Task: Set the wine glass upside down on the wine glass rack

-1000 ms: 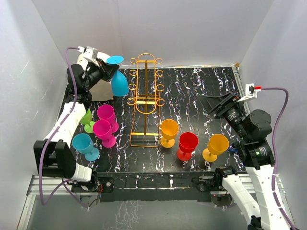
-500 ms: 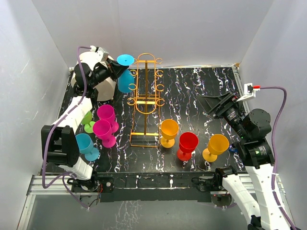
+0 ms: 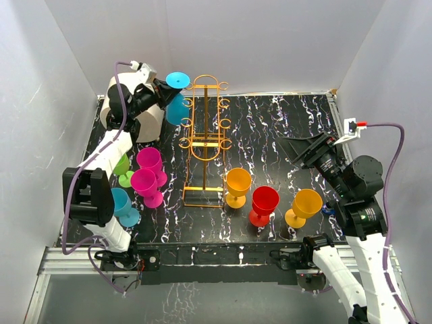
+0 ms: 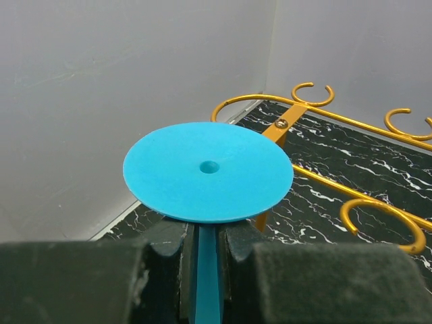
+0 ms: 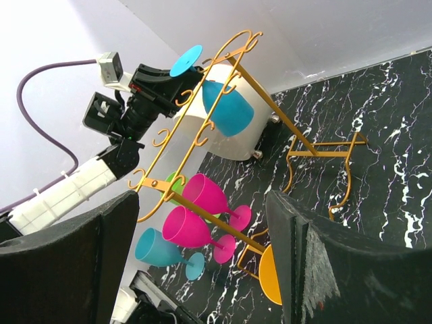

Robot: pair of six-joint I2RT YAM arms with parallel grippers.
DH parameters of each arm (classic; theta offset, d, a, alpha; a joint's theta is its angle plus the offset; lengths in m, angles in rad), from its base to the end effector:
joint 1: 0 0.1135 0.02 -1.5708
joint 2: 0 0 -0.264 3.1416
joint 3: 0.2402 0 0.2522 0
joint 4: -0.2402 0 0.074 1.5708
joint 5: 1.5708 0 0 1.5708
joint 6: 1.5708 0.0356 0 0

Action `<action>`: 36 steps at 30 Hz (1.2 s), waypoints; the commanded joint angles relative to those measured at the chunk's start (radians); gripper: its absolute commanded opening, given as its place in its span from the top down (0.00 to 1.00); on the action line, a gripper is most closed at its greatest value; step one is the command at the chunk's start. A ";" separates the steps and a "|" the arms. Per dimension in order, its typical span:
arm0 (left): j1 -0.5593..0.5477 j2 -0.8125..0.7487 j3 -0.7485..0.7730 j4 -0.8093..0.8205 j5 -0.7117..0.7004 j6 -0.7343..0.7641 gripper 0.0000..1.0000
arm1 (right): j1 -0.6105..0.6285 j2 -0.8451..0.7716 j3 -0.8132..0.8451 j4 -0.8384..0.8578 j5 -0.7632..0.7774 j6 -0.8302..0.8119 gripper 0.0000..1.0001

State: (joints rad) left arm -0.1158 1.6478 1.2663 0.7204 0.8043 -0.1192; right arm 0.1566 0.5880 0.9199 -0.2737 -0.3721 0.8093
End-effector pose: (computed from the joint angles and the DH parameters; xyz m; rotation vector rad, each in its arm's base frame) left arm 0.3775 -0.0697 0.3740 0.7043 1.1766 -0.6912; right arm 0.1159 0.0314 0.4027 0.2080 1.5979 1.0413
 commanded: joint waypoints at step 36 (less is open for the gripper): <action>-0.046 0.036 0.039 -0.019 0.109 0.035 0.66 | 0.000 -0.013 -0.001 -0.003 0.024 -0.047 0.26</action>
State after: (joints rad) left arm -0.1612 1.7172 1.2961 0.7311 0.8845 -0.1215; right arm 0.1566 0.5758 0.9180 -0.2893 -0.3611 0.7826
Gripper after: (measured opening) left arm 0.272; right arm 0.741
